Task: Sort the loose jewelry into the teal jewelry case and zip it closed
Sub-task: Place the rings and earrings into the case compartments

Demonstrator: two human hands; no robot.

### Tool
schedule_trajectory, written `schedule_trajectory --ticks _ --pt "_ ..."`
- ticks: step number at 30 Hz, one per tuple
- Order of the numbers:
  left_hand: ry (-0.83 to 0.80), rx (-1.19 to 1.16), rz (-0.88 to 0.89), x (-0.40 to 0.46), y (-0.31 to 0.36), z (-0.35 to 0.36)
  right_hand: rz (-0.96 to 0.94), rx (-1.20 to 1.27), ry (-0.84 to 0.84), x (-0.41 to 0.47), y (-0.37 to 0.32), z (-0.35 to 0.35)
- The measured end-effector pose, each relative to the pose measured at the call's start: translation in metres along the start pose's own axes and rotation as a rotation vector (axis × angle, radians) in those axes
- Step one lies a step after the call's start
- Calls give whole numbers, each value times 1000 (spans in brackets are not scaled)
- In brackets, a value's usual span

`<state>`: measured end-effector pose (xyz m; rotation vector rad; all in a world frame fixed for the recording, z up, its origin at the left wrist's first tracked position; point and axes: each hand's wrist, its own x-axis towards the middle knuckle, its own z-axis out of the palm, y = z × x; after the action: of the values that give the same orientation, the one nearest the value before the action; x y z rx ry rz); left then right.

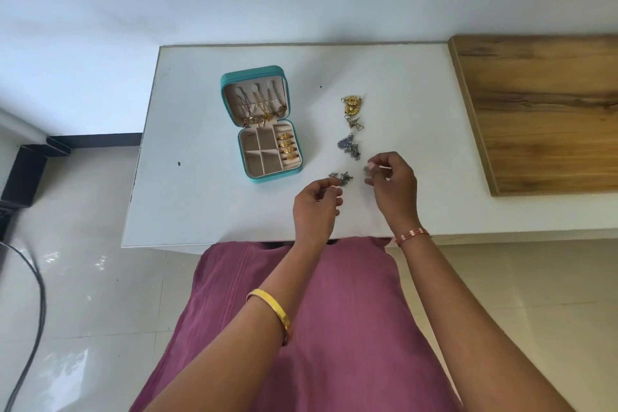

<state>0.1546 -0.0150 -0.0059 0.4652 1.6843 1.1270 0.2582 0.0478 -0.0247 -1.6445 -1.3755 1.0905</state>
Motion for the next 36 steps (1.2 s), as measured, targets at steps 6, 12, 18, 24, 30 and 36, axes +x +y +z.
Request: schedule_trajectory --ticks 6,12,18,24,30,36 --pt "-55 17 64 -14 24 -3 89 333 -63 -6 -47 -11" --pt "-100 124 227 -30 47 -14 26 436 -306 -29 -99 -22" --pt "-229 41 272 -60 69 -29 3 530 -408 -57 -135 -32" --pt "-182 -68 270 -88 75 -51 -23 511 -372 -84 -150 -39" --pt "-87 -33 364 -108 79 -72 -34 419 -343 -110 -153 -47" --pt "-3 105 474 -120 86 -88 -165 184 -289 -135 -156 -43"
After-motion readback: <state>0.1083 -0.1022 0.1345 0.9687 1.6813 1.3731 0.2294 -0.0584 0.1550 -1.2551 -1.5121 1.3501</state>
